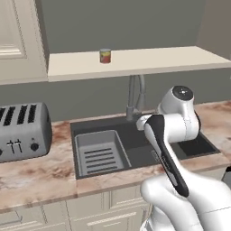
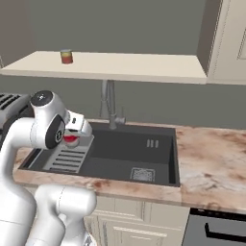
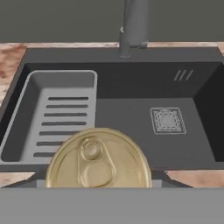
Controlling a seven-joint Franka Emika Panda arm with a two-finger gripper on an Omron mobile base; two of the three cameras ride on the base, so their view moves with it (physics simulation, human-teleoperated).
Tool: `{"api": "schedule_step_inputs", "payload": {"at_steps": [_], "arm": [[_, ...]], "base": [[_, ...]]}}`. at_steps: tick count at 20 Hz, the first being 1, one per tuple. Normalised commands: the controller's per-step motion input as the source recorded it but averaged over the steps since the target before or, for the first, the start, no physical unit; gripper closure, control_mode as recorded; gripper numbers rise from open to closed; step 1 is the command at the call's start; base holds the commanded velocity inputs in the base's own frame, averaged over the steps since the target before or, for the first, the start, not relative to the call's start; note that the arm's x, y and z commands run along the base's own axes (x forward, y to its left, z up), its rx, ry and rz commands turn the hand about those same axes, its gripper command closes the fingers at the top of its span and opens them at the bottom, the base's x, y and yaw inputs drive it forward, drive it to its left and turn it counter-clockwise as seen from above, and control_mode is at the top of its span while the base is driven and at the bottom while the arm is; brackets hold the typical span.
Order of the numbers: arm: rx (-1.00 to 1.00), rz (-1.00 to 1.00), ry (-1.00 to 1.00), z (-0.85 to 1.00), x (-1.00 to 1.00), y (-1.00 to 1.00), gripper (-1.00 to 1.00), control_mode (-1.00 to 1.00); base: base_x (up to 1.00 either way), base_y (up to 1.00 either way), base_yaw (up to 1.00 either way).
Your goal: Restock the canned food cabinet by taking the new fresh canned food from the counter and placing it in the cabinet. Then, take the old canned food from the cabinet and place it on the counter.
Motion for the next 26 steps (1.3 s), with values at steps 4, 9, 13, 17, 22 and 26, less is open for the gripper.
{"api": "schedule_step_inputs", "payload": {"at_steps": [4,9,13,17,22,26], "arm": [[0.1,0.0,-0.08,0.46,0.01,-0.35,1.0,-1.0],[0.17,0.0,-0.24,0.87,0.0,-0.5,1.0,-1.0],[0.18,0.0,-0.33,0.98,0.0,-0.43,1.0,-1.0],[0.16,-0.03,-0.29,1.0,0.0,-0.42,1.0,-1.0],[0.04,-0.06,-0.24,1.0,0.0,-0.35,1.0,-1.0],[0.0,-0.09,-0.13,1.0,0.12,-0.28,1.0,-1.0]], "base": [[0.08,-0.08,0.0],[0.0,0.0,0.0],[0.0,0.0,0.0],[0.0,0.0,0.0],[0.0,0.0,0.0],[0.0,0.0,0.0]]}}
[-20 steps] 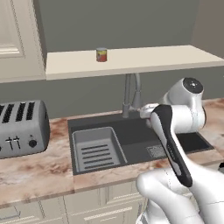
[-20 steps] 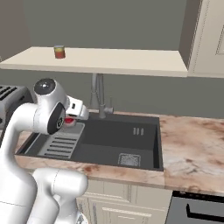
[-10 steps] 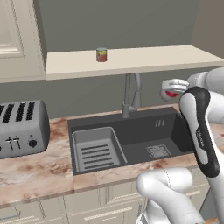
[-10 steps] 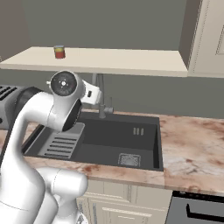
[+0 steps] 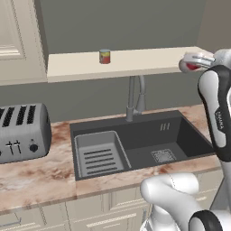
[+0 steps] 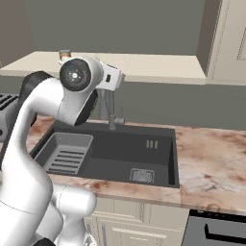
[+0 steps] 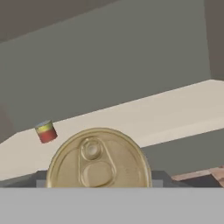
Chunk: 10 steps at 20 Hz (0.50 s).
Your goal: Restock the canned food cabinet by taking the new fresh canned food from the counter and placing it in the cabinet. Then, take the old canned food from the cabinet and place it on the counter.
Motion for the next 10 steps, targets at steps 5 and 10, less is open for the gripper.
{"api": "schedule_step_inputs", "payload": {"at_steps": [5,10], "arm": [[-0.18,-0.06,0.11,0.37,0.71,-0.02,1.0,-1.0],[-0.27,0.0,0.18,-0.06,0.4,0.09,1.0,-1.0]], "base": [[0.0,0.0,0.0],[0.0,0.0,0.0]]}}
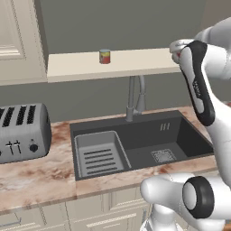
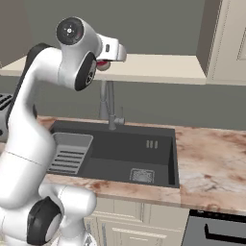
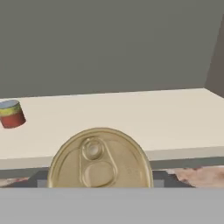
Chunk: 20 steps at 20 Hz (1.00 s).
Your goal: Restock the canned food cabinet by taking the new fresh canned food from the counter and placing it in the cabinet. Then, take the old canned food from the cabinet and place it on the counter.
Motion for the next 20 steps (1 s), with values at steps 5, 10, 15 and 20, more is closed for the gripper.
{"api": "schedule_step_inputs", "payload": {"at_steps": [5,10,15,20], "arm": [[-0.08,0.0,0.0,-0.31,0.42,0.0,1.0,-1.0],[-0.05,0.0,0.03,-0.16,0.71,0.0,1.0,-1.0],[-0.02,-0.01,0.03,-0.1,0.85,0.04,1.0,-1.0],[-0.03,0.0,0.13,-0.09,0.74,0.0,1.0,-1.0]], "base": [[0.0,0.0,0.0],[0.0,0.0,0.0],[0.0,0.0,0.0],[0.0,0.0,0.0]]}}
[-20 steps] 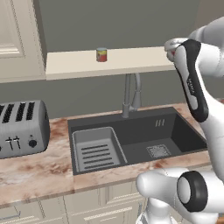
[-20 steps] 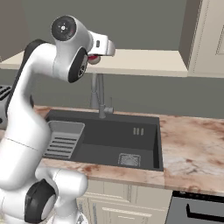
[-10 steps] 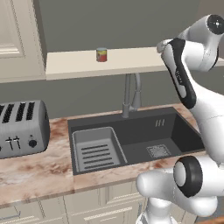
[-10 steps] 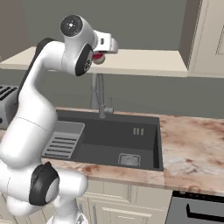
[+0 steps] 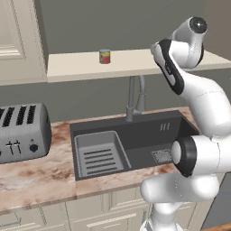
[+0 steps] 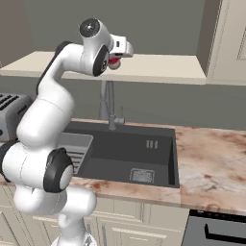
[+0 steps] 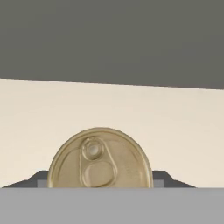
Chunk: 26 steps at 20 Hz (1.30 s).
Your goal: Restock the canned food cabinet by taking the new fresh canned food from the counter and placing it in the cabinet. Then, take the old canned food from the cabinet and place it on the counter.
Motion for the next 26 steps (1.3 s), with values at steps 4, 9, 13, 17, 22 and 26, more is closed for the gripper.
{"api": "schedule_step_inputs", "payload": {"at_steps": [4,9,13,17,22,26], "arm": [[-0.1,0.0,0.27,-0.22,0.57,0.0,1.0,-1.0],[-0.04,0.0,0.14,-0.02,0.47,0.0,1.0,-1.0],[0.0,0.0,0.03,0.0,0.42,0.0,1.0,-1.0],[0.0,0.0,0.0,-0.22,0.36,-0.08,1.0,-1.0],[0.0,0.0,-0.01,-0.15,0.18,-0.03,-1.0,-1.0],[0.0,0.0,-0.01,0.0,0.05,0.0,-1.0,-1.0]], "base": [[0.0,0.0,0.0],[0.0,0.0,0.0],[0.0,0.0,0.0],[0.0,0.0,0.0],[0.0,0.0,0.0],[0.0,0.0,0.0]]}}
